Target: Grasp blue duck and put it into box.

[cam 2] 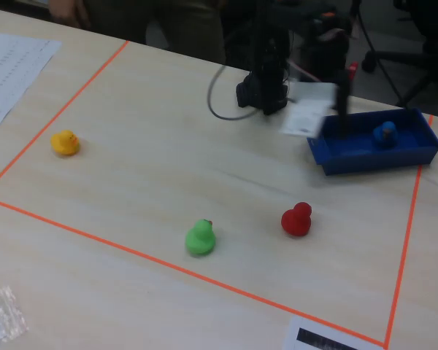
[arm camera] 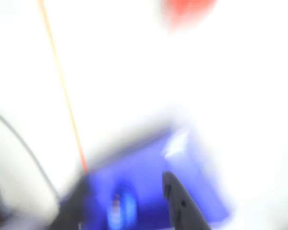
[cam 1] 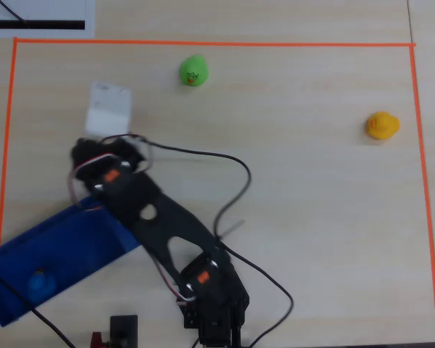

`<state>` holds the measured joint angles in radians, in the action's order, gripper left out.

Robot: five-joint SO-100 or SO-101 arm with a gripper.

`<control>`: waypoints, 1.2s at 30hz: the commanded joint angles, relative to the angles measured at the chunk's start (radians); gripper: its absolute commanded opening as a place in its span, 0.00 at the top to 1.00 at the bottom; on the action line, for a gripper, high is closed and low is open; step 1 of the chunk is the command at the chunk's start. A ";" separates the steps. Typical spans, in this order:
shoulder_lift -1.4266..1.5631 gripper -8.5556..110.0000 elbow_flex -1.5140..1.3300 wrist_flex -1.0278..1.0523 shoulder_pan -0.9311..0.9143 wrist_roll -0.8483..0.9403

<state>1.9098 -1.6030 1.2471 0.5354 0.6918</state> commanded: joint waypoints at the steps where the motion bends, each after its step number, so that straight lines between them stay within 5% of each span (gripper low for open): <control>1: 0.546 0.93 -0.678 -0.462 -0.400 0.164; 7: 0.983 0.93 -1.140 -0.624 -0.574 0.316; 15: 1.378 0.93 -1.491 -0.436 -0.623 0.419; 24: 1.401 0.91 -1.508 0.063 -0.640 0.558; 36: 1.401 0.88 -1.508 0.060 -0.643 0.548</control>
<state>3.3272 -3.1140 1.2885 -0.1028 1.2456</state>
